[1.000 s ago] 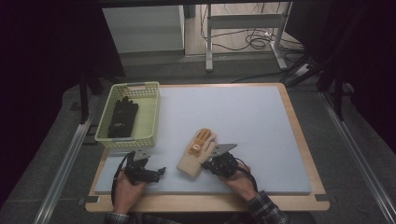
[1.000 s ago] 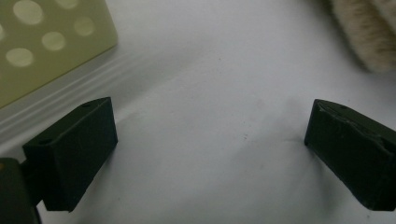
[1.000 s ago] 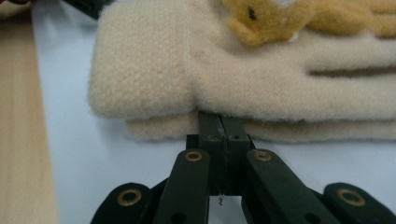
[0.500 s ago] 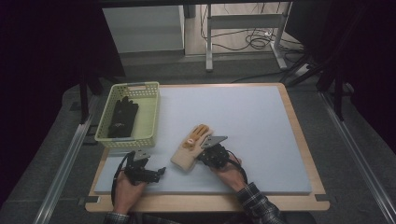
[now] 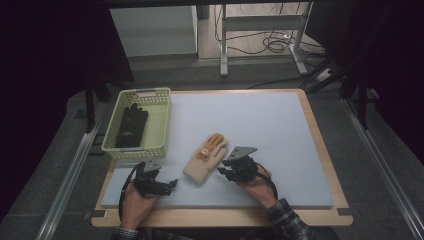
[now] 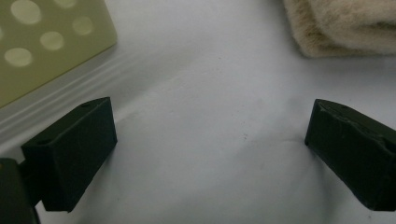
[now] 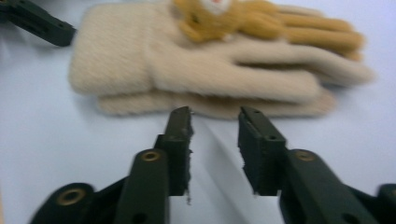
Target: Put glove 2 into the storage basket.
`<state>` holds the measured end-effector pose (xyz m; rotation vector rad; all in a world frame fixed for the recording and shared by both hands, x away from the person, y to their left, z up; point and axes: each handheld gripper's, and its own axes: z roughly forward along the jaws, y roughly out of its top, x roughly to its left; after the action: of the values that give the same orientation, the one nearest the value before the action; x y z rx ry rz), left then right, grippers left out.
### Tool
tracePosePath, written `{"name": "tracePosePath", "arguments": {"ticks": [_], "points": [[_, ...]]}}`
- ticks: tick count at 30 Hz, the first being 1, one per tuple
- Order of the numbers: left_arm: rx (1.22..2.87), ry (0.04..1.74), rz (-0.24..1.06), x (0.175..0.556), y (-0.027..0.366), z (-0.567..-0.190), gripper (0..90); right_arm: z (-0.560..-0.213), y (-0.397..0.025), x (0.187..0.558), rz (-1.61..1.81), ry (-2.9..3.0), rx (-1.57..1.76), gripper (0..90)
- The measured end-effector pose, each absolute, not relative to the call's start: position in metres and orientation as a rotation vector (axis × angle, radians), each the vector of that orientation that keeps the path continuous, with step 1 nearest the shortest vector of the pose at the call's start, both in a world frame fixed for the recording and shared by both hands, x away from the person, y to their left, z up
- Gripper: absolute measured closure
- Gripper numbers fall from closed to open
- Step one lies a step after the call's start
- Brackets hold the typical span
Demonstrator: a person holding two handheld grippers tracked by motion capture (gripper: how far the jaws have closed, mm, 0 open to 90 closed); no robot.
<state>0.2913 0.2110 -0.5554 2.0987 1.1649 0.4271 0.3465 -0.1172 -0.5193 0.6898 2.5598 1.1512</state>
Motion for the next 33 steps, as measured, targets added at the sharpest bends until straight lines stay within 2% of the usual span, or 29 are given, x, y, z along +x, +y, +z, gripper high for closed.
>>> {"name": "tracePosePath", "arguments": {"ticks": [7, 13, 24, 33], "points": [[2.092, 1.167, 0.429, 0.291, 0.21, -0.556, 2.6, -0.514, -0.145, 0.347, 1.096, 2.52, 0.745, 43.1], [2.089, 1.163, 0.432, 0.291, 0.211, -0.556, 2.3, -0.512, -0.172, 0.348, 1.067, 2.49, 0.816, 33.0], [2.094, 1.166, 0.421, 0.292, 0.21, -0.556, 1.7, -0.519, -0.222, 0.351, 0.996, 2.394, 0.942, 22.8], [2.104, 1.165, 0.414, 0.293, 0.21, -0.554, 1.6, -0.531, -0.248, 0.356, 0.974, 2.36, 1.033, 15.9]]}}
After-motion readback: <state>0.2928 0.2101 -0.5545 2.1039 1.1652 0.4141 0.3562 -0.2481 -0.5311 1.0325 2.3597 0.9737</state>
